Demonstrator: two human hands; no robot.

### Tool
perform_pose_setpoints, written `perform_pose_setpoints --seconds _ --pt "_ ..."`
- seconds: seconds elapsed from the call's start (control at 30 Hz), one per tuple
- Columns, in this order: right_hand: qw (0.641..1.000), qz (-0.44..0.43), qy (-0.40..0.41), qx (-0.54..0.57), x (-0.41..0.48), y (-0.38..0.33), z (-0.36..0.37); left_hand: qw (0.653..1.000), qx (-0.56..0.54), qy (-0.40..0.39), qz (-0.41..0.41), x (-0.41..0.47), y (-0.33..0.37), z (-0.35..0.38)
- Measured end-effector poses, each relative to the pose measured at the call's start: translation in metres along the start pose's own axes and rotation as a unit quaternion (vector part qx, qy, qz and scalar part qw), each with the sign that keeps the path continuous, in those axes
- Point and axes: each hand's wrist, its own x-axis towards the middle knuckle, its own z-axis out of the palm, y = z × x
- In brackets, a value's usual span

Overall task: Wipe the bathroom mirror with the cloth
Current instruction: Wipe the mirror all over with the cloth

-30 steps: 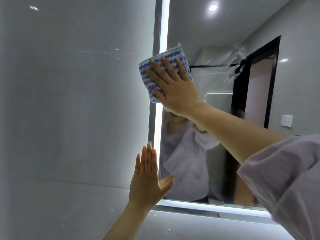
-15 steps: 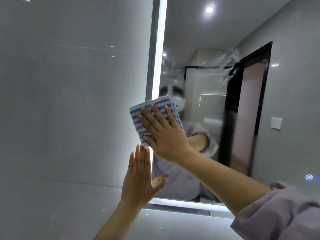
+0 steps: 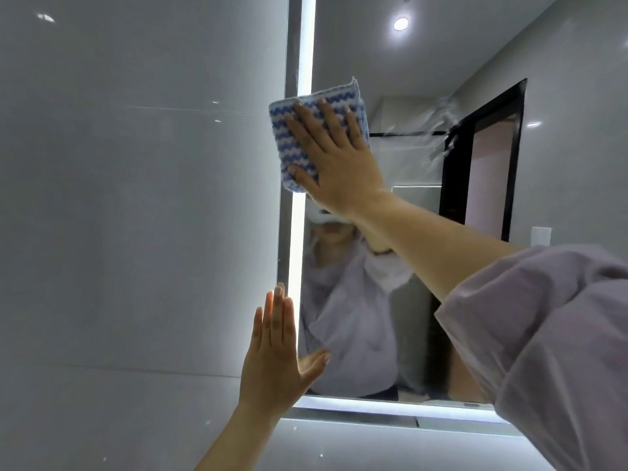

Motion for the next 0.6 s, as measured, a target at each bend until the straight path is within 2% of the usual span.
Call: perform_pose_setpoints --seconds 0.27,0.43,0.6 --pt "0.998 0.051 0.009 0.045 -0.03 -0.028 0.013 1.0 0.007 -0.001 -0.001 0.0 0.0 0.002" --pt "0.999 0.006 -0.03 0.032 -0.077 -0.049 0.029 1.0 0.025 0.002 -0.003 0.001 0.001 0.0" --pt "0.999 -0.014 -0.046 0.012 -0.075 -0.037 0.026 0.997 0.066 0.036 0.018 -0.001 0.004 -0.007"
